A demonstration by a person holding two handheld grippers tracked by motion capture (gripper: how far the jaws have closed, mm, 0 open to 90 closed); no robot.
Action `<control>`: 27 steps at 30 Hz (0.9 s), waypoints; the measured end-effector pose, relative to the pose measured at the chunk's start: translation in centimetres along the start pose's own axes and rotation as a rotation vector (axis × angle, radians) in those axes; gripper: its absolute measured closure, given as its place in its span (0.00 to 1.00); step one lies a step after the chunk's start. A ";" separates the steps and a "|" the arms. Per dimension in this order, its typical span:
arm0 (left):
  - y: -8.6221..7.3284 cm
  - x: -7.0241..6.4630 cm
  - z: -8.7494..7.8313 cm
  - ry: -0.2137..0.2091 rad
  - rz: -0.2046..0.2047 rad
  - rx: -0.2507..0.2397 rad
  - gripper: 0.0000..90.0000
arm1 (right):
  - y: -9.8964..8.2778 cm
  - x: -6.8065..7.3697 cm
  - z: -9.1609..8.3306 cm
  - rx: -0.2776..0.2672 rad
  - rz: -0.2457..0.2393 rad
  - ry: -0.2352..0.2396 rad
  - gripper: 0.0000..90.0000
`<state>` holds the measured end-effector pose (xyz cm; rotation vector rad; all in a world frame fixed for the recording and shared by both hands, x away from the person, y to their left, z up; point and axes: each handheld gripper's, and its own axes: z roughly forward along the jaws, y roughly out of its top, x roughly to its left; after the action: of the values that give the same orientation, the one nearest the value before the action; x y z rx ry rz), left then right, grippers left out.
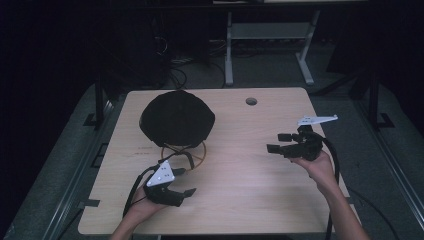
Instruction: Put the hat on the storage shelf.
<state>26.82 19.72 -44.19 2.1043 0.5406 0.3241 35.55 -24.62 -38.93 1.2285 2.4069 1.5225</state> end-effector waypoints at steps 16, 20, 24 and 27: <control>0.0 0.0 0.1 -0.001 -0.006 0.004 0.27 | -3.3 -0.7 -1.2 0.001 0.027 -0.007 0.20; 0.0 -0.1 0.1 -0.001 -0.008 0.004 0.27 | -3.9 -0.7 -1.5 -0.001 0.033 -0.005 0.20; 0.0 0.0 0.1 -0.002 -0.009 0.005 0.27 | -4.5 -0.6 -1.8 -0.004 0.031 -0.001 0.20; 0.0 0.0 0.1 -0.003 -0.012 0.003 0.27 | -5.2 -0.5 -2.1 -0.008 0.032 0.001 0.20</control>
<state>26.85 19.67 -44.27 2.1036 0.5520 0.3129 31.91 -27.52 -42.03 1.2714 2.3905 1.5394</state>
